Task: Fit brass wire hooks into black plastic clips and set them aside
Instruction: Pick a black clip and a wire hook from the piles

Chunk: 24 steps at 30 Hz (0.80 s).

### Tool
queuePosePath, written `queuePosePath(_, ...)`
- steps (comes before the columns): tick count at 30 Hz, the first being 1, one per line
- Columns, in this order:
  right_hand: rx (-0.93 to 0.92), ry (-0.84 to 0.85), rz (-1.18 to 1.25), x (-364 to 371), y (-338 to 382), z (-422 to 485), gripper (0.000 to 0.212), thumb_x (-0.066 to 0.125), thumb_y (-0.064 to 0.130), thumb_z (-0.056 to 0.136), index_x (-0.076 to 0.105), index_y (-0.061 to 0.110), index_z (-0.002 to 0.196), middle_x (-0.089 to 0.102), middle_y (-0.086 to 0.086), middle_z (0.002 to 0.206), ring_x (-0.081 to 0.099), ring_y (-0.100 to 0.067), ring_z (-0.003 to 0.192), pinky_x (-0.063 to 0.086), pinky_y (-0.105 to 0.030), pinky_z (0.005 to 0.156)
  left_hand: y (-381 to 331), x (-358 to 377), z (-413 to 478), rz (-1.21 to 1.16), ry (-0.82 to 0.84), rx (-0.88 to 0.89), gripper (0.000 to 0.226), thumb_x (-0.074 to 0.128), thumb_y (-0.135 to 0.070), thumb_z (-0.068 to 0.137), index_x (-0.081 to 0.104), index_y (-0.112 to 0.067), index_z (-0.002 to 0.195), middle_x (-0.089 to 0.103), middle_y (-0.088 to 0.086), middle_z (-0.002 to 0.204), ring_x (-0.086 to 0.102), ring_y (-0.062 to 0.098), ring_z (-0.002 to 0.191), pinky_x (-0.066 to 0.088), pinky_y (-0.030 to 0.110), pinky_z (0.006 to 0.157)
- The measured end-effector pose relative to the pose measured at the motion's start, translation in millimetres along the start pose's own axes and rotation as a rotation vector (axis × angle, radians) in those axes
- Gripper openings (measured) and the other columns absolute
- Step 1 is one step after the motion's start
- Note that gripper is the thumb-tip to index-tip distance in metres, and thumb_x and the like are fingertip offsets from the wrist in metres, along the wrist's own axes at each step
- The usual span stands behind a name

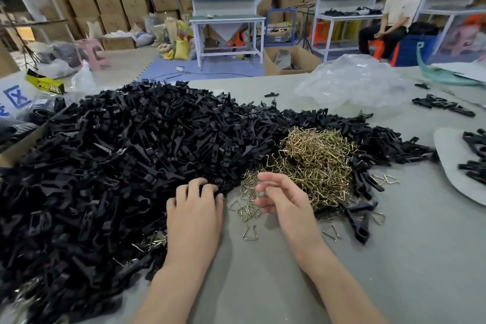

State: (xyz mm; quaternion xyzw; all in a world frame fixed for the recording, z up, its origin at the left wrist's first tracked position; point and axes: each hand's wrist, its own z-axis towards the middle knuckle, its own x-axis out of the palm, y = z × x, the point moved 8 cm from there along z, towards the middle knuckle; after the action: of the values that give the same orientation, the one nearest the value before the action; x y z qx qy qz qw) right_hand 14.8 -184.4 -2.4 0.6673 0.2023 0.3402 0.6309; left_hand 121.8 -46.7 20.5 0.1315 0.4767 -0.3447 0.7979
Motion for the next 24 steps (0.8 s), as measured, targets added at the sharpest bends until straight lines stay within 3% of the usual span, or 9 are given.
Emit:
queuePosePath(4, -0.001, -0.002, 0.001, 0.2, -0.1, 0.2, 0.028, 0.048, 0.0, 0.1, 0.071, 0.014, 0.105, 0.07, 0.002, 0.087, 0.065, -0.013, 0.073, 0.052, -0.019, 0.064, -6.8, -0.5, -1.7, -0.119, -0.007, 0.086, 0.014, 0.07, -0.019, 0.091, 0.072, -0.013, 0.103, 0.067, 0.002, 0.11, 0.061, 0.029, 0.093, 0.053, 0.042, 0.076)
queuePosePath(8, 0.009, -0.002, 0.004, -0.3, -0.2, -0.2, 0.028, 0.048, 0.001, 0.101, 0.072, 0.015, 0.106, 0.07, 0.001, 0.089, 0.065, -0.012, 0.073, 0.051, -0.019, 0.065, -18.2, -4.3, -4.8, -0.273, 0.01, 0.154, 0.013, 0.062, -0.018, 0.097, 0.069, -0.018, 0.108, 0.066, -0.009, 0.104, 0.056, 0.016, 0.092, 0.049, 0.025, 0.076)
queuePosePath(13, 0.017, 0.005, -0.009, 0.1, 0.2, -1.6, 0.028, 0.048, 0.001, 0.101, 0.071, 0.015, 0.106, 0.07, 0.001, 0.089, 0.065, -0.011, 0.074, 0.052, -0.019, 0.066, -11.9, -4.2, -3.3, -0.409, 0.024, 0.082, 0.017, 0.057, -0.015, 0.1, 0.067, -0.017, 0.113, 0.064, -0.008, 0.107, 0.054, 0.014, 0.099, 0.04, 0.021, 0.086)
queuePosePath(18, 0.025, 0.005, -0.007, 1.1, 0.5, -0.9, 0.028, 0.048, 0.001, 0.101, 0.071, 0.015, 0.106, 0.07, 0.002, 0.089, 0.065, -0.011, 0.074, 0.053, -0.02, 0.068, -9.2, 3.9, -2.8, -0.416, 0.089, 0.032, 0.019, 0.051, -0.02, 0.102, 0.062, -0.019, 0.118, 0.058, -0.007, 0.112, 0.056, 0.015, 0.103, 0.052, 0.034, 0.08)
queuePosePath(21, 0.024, 0.004, -0.005, 0.6, 0.2, -0.7, 0.029, 0.048, 0.002, 0.101, 0.072, 0.017, 0.105, 0.07, 0.002, 0.088, 0.065, -0.013, 0.076, 0.053, -0.021, 0.069, -6.3, 1.4, -0.4, -0.45, 0.051, 0.018, 0.021, 0.051, -0.017, 0.102, 0.064, -0.016, 0.119, 0.056, -0.005, 0.111, 0.055, 0.015, 0.103, 0.05, 0.031, 0.08)
queuePosePath(24, 0.023, 0.011, -0.005, 1.3, 0.3, -1.2, 0.029, 0.048, 0.002, 0.101, 0.072, 0.017, 0.105, 0.071, 0.003, 0.088, 0.065, -0.014, 0.077, 0.053, -0.022, 0.07, 1.3, -9.0, 1.6, -0.53, -0.034, -0.037, 0.021, 0.05, -0.02, 0.102, 0.065, -0.017, 0.116, 0.056, -0.009, 0.109, 0.057, 0.01, 0.1, 0.045, 0.02, 0.081)
